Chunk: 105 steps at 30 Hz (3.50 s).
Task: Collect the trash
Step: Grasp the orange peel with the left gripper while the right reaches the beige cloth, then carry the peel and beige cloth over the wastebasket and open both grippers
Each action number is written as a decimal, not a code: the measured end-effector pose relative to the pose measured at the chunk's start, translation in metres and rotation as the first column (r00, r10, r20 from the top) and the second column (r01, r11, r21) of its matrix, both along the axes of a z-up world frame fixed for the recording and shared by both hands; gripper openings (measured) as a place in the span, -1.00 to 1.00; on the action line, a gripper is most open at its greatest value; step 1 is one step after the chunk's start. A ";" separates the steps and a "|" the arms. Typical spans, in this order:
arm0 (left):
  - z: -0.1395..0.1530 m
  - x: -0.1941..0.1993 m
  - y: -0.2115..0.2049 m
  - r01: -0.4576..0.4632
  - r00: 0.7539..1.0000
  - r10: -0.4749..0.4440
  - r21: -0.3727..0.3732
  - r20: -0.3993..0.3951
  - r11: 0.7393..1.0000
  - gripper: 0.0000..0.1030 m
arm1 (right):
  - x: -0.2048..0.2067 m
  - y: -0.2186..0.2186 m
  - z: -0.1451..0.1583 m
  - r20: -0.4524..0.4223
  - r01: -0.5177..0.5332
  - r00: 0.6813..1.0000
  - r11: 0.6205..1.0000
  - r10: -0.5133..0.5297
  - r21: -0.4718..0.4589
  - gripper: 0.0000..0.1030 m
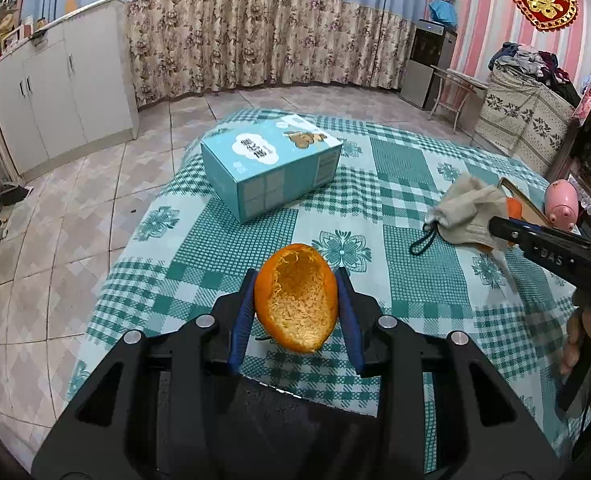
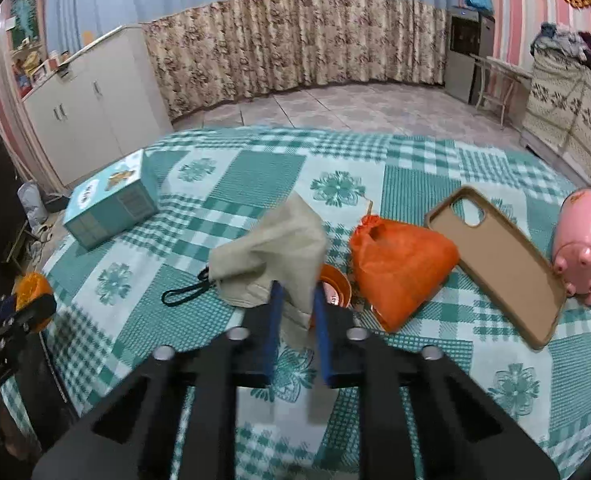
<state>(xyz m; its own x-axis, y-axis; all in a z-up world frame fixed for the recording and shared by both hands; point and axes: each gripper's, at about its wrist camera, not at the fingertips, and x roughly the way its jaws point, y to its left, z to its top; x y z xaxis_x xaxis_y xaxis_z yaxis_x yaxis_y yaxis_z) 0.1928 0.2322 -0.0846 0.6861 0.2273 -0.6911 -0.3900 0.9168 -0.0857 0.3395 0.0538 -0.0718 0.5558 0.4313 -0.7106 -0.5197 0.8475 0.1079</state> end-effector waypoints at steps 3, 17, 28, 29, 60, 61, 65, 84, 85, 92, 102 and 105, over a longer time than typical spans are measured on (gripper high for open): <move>0.011 0.000 -0.007 0.010 1.000 -0.011 0.020 0.021 1.000 -0.27 | -0.013 -0.011 0.015 0.033 -0.002 0.999 1.000 0.001 0.024 -0.88; 0.056 0.008 -0.110 0.198 0.974 -0.200 0.036 0.106 0.980 -0.27 | -0.119 -0.186 0.094 0.259 0.240 0.936 0.970 -0.240 0.032 -0.92; 0.081 0.022 -0.255 0.475 0.865 -0.480 0.069 0.149 0.877 -0.27 | -0.195 -0.359 0.121 0.323 0.562 0.757 0.818 -0.568 0.123 -0.92; 0.082 0.024 -0.268 0.494 0.854 -0.499 0.072 0.149 0.866 -0.27 | -0.201 -0.372 0.119 0.321 0.585 0.739 0.801 -0.592 0.130 -0.92; 0.050 0.067 -0.568 0.847 0.514 -0.853 0.103 0.084 0.521 -0.27 | -0.225 -0.532 0.022 0.110 0.847 0.481 0.494 -0.870 0.195 -0.92; 0.050 0.067 -0.575 0.852 0.504 -0.860 0.113 0.085 0.511 -0.27 | -0.226 -0.536 0.020 0.100 0.852 0.475 0.486 -0.874 0.195 -0.92; 0.050 0.067 -0.601 0.872 0.463 -0.882 0.138 0.087 0.470 -0.27 | -0.228 -0.543 0.015 0.079 0.866 0.454 0.461 -0.887 0.193 -0.92; 0.033 0.073 -0.649 0.860 0.450 -0.893 0.258 0.020 0.440 0.57 | -0.225 -0.545 0.000 0.024 0.883 0.435 0.431 -0.900 0.188 -0.92; 0.035 0.073 -0.647 0.856 0.457 -0.889 0.261 0.022 0.446 0.57 | -0.224 -0.546 0.000 0.022 0.882 0.436 0.432 -0.900 0.186 -0.92; 0.058 0.075 -0.607 0.799 0.535 -0.841 0.277 0.081 0.534 0.80 | -0.220 -0.540 0.000 0.039 0.874 0.457 0.457 -0.889 0.167 -0.92; 0.063 0.063 -0.510 0.725 0.651 -0.751 0.206 0.108 0.658 0.89 | -0.208 -0.521 0.003 0.088 0.864 0.486 0.493 -0.869 0.098 -0.65; 0.066 0.055 -0.484 0.696 0.679 -0.725 0.215 0.116 0.686 0.89 | -0.207 -0.513 0.005 0.120 0.862 0.489 0.500 -0.864 0.084 0.23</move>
<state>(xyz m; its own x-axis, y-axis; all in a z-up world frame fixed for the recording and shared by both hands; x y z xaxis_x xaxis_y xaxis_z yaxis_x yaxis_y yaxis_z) 0.2476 -0.2519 -0.0187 0.7866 -0.2968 -0.5415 0.3932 0.9169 0.0686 0.1325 -0.4593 -0.0672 0.7379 -0.3087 -0.6002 0.4621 0.8792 0.1158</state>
